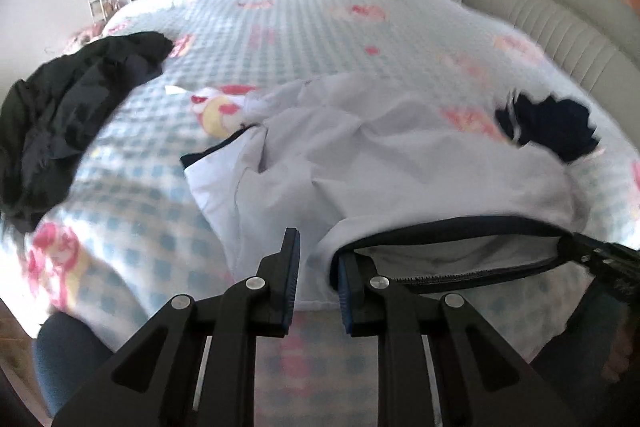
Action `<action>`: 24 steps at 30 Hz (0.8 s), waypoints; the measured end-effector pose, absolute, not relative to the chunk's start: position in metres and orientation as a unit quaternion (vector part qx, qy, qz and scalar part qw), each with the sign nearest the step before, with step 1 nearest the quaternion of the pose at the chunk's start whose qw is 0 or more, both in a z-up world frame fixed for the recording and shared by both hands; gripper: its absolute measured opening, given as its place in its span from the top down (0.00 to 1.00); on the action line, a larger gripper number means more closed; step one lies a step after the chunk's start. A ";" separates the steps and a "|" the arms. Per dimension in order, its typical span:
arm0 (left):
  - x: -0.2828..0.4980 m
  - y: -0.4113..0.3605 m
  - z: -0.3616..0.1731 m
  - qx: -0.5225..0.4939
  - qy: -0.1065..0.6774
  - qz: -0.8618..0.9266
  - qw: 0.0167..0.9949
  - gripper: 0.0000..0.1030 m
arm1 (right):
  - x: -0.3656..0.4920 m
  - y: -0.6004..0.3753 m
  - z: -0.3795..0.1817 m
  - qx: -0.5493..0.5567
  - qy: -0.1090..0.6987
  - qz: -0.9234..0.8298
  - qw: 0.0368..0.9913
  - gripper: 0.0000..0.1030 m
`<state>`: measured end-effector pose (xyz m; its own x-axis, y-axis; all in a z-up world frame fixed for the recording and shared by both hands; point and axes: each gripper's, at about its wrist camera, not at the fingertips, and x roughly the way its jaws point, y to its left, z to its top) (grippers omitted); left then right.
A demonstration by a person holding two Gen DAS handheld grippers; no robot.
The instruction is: Fold clothes
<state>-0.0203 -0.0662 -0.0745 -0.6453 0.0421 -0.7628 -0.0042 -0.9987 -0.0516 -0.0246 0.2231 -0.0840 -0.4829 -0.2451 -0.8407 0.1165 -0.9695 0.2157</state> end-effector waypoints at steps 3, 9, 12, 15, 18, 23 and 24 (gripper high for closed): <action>-0.013 -0.067 -0.072 -0.424 -0.022 0.905 0.019 0.79 | -0.018 0.226 -0.076 0.483 -0.078 -0.864 0.117 0.66; -0.017 -0.070 -0.091 -0.462 -0.042 0.886 0.011 0.77 | -0.018 0.228 -0.090 0.502 -0.047 -0.860 0.082 0.61; -0.012 -0.073 -0.088 -0.438 -0.056 0.897 0.005 0.57 | -0.012 0.233 -0.088 0.500 -0.047 -0.861 0.081 0.50; -0.021 -0.071 -0.104 -0.463 -0.060 0.884 0.013 0.57 | -0.016 0.233 -0.096 0.509 -0.052 -0.855 0.082 0.49; -0.025 -0.068 -0.119 -0.488 -0.076 0.868 0.041 0.56 | -0.017 0.229 -0.104 0.521 -0.062 -0.847 0.092 0.52; -0.025 -0.058 -0.140 -0.508 -0.072 0.858 0.037 0.50 | -0.018 0.219 -0.111 0.522 -0.052 -0.846 0.096 0.52; -0.025 -0.056 -0.143 -0.510 -0.068 0.857 0.029 0.50 | -0.019 0.219 -0.112 0.521 -0.052 -0.847 0.092 0.52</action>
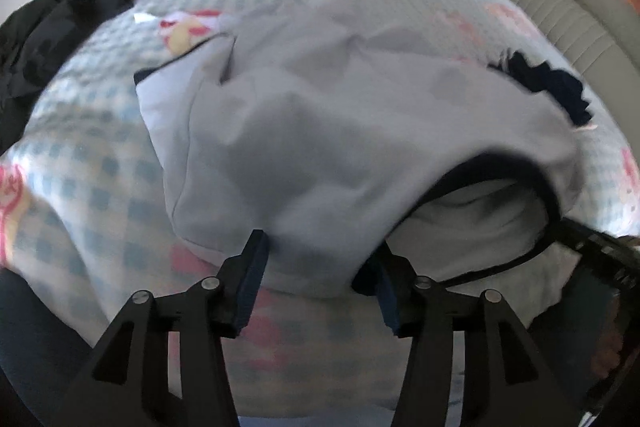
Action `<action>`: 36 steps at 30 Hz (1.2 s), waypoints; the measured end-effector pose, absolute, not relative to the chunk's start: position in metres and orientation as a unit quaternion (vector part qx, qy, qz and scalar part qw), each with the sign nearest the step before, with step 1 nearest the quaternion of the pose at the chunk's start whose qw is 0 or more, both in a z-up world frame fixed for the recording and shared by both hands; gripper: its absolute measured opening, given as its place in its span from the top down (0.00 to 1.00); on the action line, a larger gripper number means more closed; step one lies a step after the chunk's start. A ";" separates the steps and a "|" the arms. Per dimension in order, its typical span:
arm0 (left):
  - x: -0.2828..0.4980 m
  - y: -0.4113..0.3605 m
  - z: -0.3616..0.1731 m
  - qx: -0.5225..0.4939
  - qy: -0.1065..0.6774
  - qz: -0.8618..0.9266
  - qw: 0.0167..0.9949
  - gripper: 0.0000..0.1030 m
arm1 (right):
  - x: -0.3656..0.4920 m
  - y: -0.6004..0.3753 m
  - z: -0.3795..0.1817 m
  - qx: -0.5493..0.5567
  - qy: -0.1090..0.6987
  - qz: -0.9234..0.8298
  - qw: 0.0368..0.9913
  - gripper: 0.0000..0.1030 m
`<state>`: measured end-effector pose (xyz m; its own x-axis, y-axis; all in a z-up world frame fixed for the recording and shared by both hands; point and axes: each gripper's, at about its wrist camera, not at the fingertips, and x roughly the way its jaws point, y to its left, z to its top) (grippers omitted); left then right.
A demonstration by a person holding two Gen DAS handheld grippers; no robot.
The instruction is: Fold clothes
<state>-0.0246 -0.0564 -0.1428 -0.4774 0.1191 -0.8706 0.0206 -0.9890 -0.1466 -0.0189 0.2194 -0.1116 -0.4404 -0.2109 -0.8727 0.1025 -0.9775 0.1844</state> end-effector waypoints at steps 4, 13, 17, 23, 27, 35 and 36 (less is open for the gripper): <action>-0.020 -0.069 -0.133 -0.474 -0.090 0.876 -0.020 0.50 | -0.019 0.224 -0.107 0.507 -0.043 -0.858 0.077 0.52; -0.025 -0.063 -0.145 -0.500 -0.088 0.861 0.022 0.49 | -0.030 0.212 -0.119 0.509 -0.022 -0.855 0.095 0.52; -0.024 -0.063 -0.143 -0.496 -0.093 0.863 0.023 0.48 | -0.040 0.216 -0.131 0.523 -0.041 -0.847 0.085 0.52; -0.026 -0.073 -0.131 -0.468 -0.103 0.877 -0.001 0.46 | -0.048 0.217 -0.115 0.498 -0.048 -0.863 0.071 0.51; -0.030 -0.065 -0.145 -0.497 -0.089 0.863 0.011 0.48 | -0.055 0.211 -0.120 0.512 -0.049 -0.854 0.078 0.51; -0.024 -0.054 -0.161 -0.503 -0.086 0.860 0.024 0.73 | -0.048 0.200 -0.131 0.519 -0.030 -0.848 0.101 0.81; -0.024 -0.054 -0.160 -0.500 -0.092 0.861 0.027 0.73 | -0.048 0.202 -0.131 0.518 -0.033 -0.849 0.101 0.82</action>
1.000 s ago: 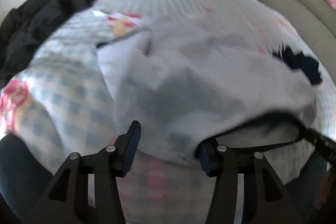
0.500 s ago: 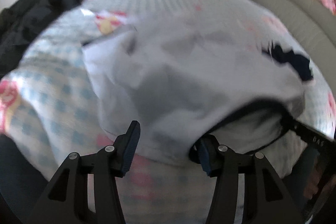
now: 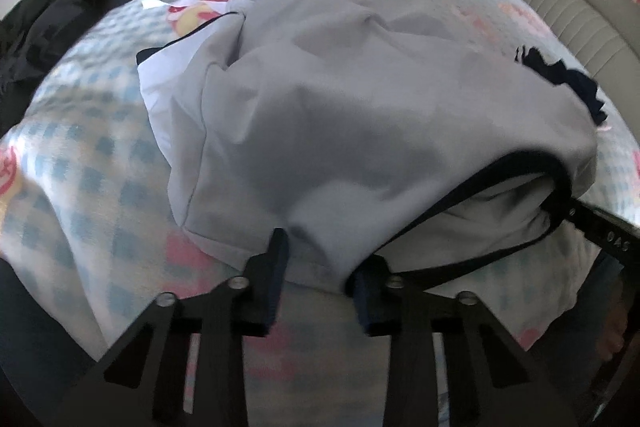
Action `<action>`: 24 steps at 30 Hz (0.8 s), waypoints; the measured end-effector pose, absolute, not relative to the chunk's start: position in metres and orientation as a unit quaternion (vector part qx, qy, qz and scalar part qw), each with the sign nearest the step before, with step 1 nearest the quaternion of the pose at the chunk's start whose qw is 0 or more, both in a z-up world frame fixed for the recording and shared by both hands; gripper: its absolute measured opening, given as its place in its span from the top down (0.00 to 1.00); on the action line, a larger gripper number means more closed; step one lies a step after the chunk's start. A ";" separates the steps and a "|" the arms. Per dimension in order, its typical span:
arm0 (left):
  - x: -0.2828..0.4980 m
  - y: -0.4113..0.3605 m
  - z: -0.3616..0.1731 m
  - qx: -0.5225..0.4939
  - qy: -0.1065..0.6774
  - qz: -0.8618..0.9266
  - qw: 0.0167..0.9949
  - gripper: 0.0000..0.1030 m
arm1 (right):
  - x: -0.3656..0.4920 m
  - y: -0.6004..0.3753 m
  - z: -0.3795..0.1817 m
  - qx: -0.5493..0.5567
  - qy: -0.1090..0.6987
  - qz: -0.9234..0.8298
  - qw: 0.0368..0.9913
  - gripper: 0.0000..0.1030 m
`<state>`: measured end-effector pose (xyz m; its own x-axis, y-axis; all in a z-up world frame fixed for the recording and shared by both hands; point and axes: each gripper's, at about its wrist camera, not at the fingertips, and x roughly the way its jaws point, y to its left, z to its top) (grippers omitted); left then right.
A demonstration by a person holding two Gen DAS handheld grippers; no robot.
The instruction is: Fold clothes
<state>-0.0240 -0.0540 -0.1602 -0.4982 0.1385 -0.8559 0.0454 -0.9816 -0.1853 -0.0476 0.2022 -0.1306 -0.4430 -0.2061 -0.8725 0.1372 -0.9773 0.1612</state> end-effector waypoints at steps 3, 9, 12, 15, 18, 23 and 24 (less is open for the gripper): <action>-0.020 -0.050 -0.166 -0.495 -0.104 0.862 0.018 0.73 | -0.047 0.205 -0.132 0.518 -0.036 -0.849 0.100 0.82; -0.019 -0.045 -0.172 -0.509 -0.111 0.853 0.024 0.70 | -0.048 0.202 -0.137 0.521 -0.025 -0.848 0.097 0.82; -0.019 -0.049 -0.160 -0.494 -0.116 0.861 0.028 0.81 | -0.047 0.203 -0.138 0.520 -0.024 -0.848 0.101 0.82; -0.016 -0.055 -0.142 -0.466 -0.118 0.876 0.028 0.89 | -0.045 0.206 -0.134 0.511 -0.030 -0.852 0.110 0.91; -0.013 -0.058 -0.110 -0.422 -0.112 0.899 0.035 0.91 | -0.043 0.208 -0.115 0.487 -0.033 -0.864 0.123 0.93; -0.004 -0.056 -0.063 -0.384 -0.095 0.917 0.056 0.92 | -0.038 0.206 -0.060 0.417 -0.024 -0.898 0.141 0.94; 0.000 -0.055 -0.063 -0.388 -0.090 0.915 0.060 0.93 | -0.036 0.205 -0.052 0.408 -0.023 -0.901 0.146 0.94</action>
<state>-0.0001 -0.0555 -0.0634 -0.6912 0.1801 -0.6998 -0.0410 -0.9767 -0.2109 -0.0361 0.2055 -0.0519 -0.6240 -0.2824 -0.7286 0.2446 -0.9561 0.1611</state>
